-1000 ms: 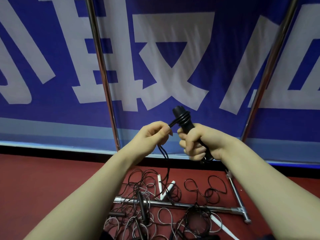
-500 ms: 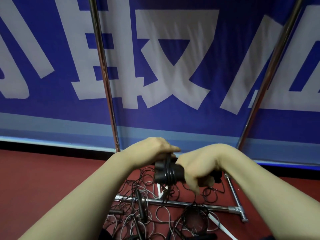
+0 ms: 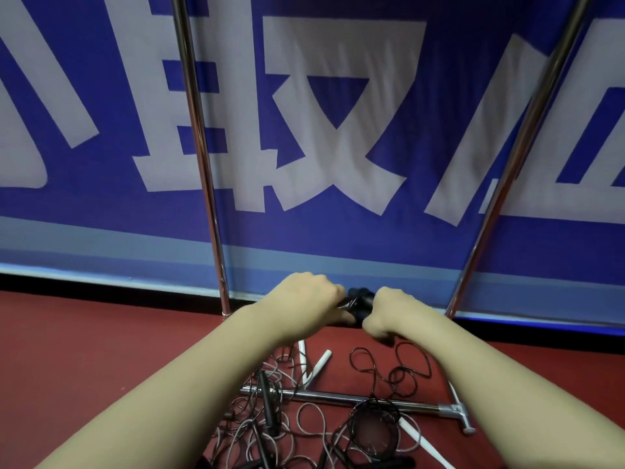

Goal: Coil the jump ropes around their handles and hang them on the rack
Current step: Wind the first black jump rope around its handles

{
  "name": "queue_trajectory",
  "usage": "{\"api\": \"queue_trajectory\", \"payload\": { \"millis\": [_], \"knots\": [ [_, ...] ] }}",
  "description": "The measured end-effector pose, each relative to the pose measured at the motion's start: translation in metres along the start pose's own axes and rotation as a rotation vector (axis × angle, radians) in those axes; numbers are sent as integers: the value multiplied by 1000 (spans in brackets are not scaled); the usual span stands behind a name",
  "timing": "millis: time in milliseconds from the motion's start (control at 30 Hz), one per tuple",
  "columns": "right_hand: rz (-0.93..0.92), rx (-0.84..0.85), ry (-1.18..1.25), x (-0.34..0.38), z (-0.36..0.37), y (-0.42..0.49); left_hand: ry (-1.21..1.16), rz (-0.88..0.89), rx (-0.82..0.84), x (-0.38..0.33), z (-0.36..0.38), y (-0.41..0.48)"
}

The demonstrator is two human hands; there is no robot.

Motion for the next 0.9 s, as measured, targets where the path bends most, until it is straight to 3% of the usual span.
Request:
{"api": "queue_trajectory", "payload": {
  "millis": [333,500,767,900],
  "knots": [
    [56,-118,411,-5,-16,19,-18,-216,-177,-14,8,4],
    [65,-9,581,-1,-23,16,-245,-283,-154,-6,21,5],
    [30,188,920,-3,-23,12,-88,-195,-143,-10,22,7],
    [-20,386,1160,-2,-30,2,-90,-210,-176,-5,23,8]
  ]
}}
Point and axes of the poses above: each hand's wrist, its own y-axis towards the middle knuckle, its own z-axis out of the palm, x = y × z, the point moved 1 cm from there along y, towards the middle knuckle, and after that the axes turned 5 degrees about z, right-handed, at the moved point
